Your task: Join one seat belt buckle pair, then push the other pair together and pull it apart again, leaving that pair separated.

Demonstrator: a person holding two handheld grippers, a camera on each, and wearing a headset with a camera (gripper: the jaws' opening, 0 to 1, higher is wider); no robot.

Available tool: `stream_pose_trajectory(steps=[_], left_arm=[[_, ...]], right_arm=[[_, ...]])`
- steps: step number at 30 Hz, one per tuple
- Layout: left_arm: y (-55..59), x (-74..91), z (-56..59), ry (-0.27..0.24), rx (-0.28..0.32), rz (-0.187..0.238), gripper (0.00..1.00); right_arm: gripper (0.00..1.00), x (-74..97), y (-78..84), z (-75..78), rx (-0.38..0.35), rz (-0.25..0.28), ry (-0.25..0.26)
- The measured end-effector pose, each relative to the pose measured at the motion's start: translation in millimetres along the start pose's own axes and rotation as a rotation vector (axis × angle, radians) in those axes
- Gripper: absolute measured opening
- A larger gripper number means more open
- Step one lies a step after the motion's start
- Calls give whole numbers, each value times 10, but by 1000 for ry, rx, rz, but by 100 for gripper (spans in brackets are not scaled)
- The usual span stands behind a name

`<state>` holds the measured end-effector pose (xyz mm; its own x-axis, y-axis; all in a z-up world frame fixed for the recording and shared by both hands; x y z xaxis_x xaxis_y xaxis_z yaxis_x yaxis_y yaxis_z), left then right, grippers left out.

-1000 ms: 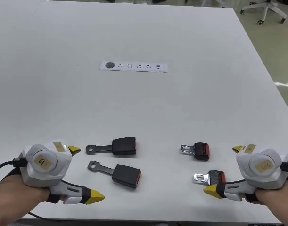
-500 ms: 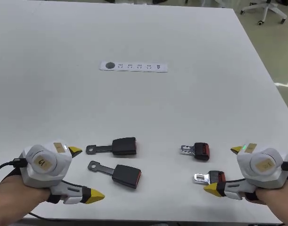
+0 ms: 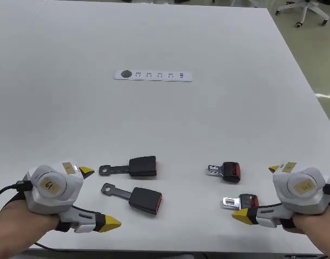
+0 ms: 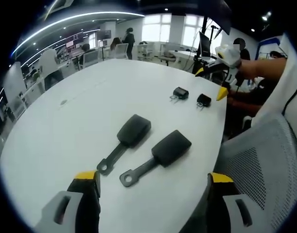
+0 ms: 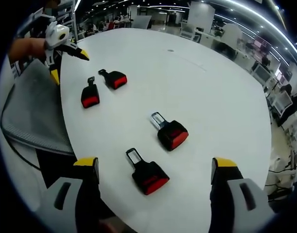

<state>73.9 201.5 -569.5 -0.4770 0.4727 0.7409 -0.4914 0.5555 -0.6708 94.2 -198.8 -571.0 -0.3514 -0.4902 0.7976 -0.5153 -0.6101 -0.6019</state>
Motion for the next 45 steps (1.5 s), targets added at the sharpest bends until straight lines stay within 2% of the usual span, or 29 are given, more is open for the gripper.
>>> stream_pose_trajectory(steps=[3, 5, 14, 17, 20, 26, 45], left_arm=[[-3, 3, 7, -5, 4, -1, 94], [-4, 2, -9, -28, 3, 1, 100], [-10, 5, -6, -21, 6, 6, 100], [-7, 5, -9, -20, 7, 5, 99], [-1, 6, -13, -22, 3, 5, 99], [15, 16, -13, -22, 10, -7, 93], [-20, 35, -26, -40, -2, 6, 96]], right_arm=[[99, 6, -7, -3, -7, 3, 5], [100, 10, -9, -1, -12, 8, 10], [100, 25, -18, -5, -18, 11, 12], [99, 19, 2, 12, 18, -15, 19], [98, 12, 16, 16, 27, -19, 17], [98, 22, 12, 16, 32, -16, 22], [95, 33, 18, 2, 31, -9, 19]])
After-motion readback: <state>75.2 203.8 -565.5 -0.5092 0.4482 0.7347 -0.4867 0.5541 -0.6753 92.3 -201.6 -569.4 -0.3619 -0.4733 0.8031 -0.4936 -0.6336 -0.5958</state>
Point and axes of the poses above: the centre of the closed fingertips' face, and the gripper's own axes: x roughly backward along the fingers, z roughly to its right, y roughly out of its underside, the point moved 8 cm from there along x, roughly backward along the fingers, and after that the axes turned 8 degrees about -y, right-handed, at the moved point
